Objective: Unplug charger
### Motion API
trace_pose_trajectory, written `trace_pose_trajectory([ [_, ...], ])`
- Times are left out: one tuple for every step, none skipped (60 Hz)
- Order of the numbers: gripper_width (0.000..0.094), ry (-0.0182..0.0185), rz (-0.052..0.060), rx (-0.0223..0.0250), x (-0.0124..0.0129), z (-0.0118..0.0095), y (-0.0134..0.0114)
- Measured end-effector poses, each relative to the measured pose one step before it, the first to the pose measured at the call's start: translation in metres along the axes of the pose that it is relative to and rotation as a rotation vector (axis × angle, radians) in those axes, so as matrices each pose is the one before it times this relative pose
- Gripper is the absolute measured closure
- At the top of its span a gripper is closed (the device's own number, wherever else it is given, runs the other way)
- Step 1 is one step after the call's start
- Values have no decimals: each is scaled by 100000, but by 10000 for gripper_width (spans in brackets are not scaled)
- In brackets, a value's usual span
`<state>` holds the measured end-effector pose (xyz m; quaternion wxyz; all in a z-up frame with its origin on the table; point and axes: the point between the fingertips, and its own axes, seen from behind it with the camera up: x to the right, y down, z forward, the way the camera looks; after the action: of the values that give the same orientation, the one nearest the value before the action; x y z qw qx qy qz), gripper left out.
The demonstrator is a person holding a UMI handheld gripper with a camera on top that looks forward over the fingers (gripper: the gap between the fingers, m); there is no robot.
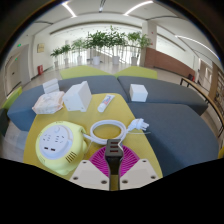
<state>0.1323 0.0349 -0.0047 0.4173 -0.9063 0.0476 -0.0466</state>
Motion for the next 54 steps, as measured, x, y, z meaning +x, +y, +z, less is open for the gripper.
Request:
trace_pose_trajectory([
  [842,-582,-205,-517,-134,155,133],
  [842,-544,-607,-420,-153,146,121],
  [832,-308,-953,-165,-76,129,29],
  [823,76,-1081,36,6,118,-25],
  [817,195,-989,-84,6,114,-25],
  [805,83,-700,-306,-57,267,-17],
  [795,102,-701,-74,6,226,99],
  [783,-7,-529,-187,-8,102,18],
  [771,-158,-397,-358,-30,79,25],
  [757,-268,-365,-371,-60,77,31],
  [746,-293,-357,-246,-28,32,-3],
  [736,-365,-351,-57,-37,39,-46],
  [722,-320,-378,-486,-36,-299,-376],
  [683,-522,-93,-309,-100,40,91],
  [622,27,33,-476,3,130,144],
  [559,288,27,-284,117,39,102],
  [505,871,-37,64,271,-12,20],
  [448,1175,-42,398,364,-32,-58],
  [397,984,50,502,318,-67,-94],
  [338,395,139,365,157,-98,-67],
  [278,-500,255,251,16,-205,-39],
  [217,-986,631,128,-130,-165,-45],
  [165,-1316,1005,63,-217,-204,-29],
  [116,-1377,1281,-60,-116,-244,-88],
  [77,-1191,1209,127,-238,-193,-12],
  [85,-1244,1158,115,-219,-277,-40],
  [100,-1357,852,139,-256,-297,-33],
  [105,-985,689,90,-140,-378,-38],
  [103,-591,483,192,-76,-387,-64],
  [98,-269,172,203,-31,-435,-55],
  [95,-240,52,148,-19,-476,-21],
  [94,-19,-345,86,2,-445,-15],
  [93,-78,-589,-23,-8,-477,24],
  [93,-325,-643,-149,-15,-577,31],
  [92,146,-735,-39,-129,-273,3],
  [93,-139,-501,100,-92,-488,7],
  [93,-237,-311,243,-93,-600,7],
  [91,-369,-227,330,-114,-640,1],
  [91,-480,-245,372,-135,-662,24],
  [93,-547,-257,342,-158,-704,40],
  [94,-601,-262,257,-170,-701,67],
  [93,-653,-153,243,-82,-920,89],
  [93,-359,-135,292,-110,-745,71],
  [95,-196,-135,355,-93,-767,83],
  [94,-164,-237,490,-44,-764,59],
  [93,-88,-303,506,-193,-738,-11],
  [91,-273,-276,795,-96,-746,128],
  [92,22,-382,581,-172,-749,-18],
  [94,75,-286,655,-99,-691,57],
  [93,194,-239,516,-66,-639,83],
  [93,61,-106,594,-39,-603,175],
  [95,47,-183,456,-128,-625,102],
  [97,-34,-189,427,-167,-587,101],
  [100,-196,-102,458,-138,-593,50],
])
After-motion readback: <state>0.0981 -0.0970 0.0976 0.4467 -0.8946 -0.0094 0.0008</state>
